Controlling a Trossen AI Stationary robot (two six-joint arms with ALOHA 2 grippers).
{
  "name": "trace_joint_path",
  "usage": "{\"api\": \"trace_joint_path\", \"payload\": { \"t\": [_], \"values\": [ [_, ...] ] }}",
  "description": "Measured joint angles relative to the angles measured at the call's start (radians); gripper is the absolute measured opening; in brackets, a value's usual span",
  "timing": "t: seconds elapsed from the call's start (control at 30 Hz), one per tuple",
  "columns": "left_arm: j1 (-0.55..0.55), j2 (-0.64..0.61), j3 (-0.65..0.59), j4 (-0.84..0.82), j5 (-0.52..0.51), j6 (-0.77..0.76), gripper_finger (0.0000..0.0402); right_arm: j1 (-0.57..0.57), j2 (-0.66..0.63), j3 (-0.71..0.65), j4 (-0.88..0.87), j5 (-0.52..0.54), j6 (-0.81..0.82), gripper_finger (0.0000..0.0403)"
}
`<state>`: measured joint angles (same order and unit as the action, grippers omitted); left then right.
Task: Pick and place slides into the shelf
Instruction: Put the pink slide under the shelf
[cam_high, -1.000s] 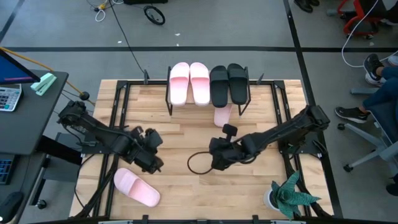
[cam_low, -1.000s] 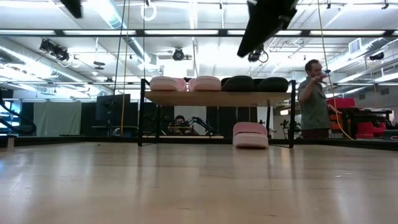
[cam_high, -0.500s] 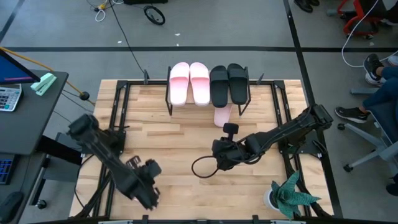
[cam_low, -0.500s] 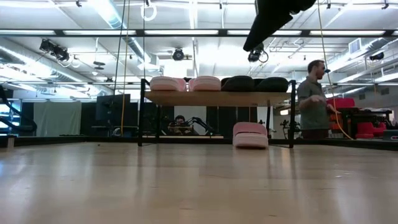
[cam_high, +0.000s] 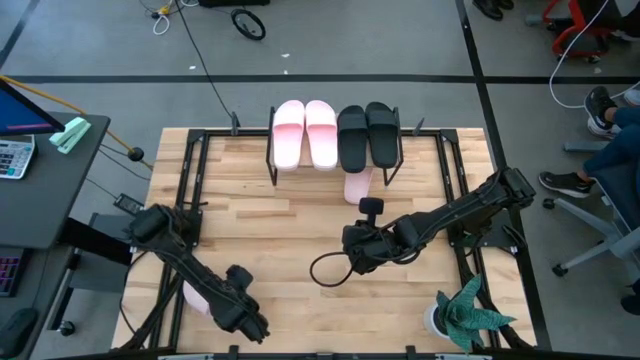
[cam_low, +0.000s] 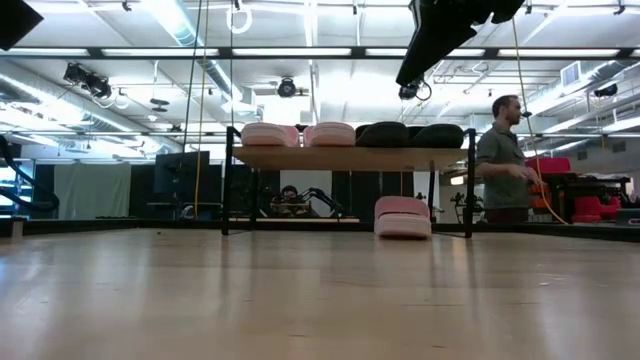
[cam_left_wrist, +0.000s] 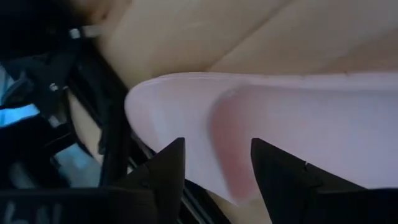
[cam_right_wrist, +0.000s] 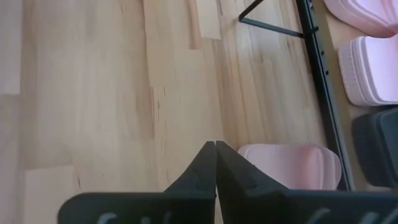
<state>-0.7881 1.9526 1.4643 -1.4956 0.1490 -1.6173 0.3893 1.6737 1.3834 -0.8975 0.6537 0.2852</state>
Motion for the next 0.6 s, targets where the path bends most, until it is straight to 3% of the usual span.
{"api": "trace_joint_path", "payload": {
  "t": [0.6],
  "values": [
    [-0.029, 0.046, 0.001, -0.003, 0.002, -0.134, 0.0172, 0.0, 0.001, 0.0, -0.03, -0.001, -0.017, 0.0006]
  ]
}}
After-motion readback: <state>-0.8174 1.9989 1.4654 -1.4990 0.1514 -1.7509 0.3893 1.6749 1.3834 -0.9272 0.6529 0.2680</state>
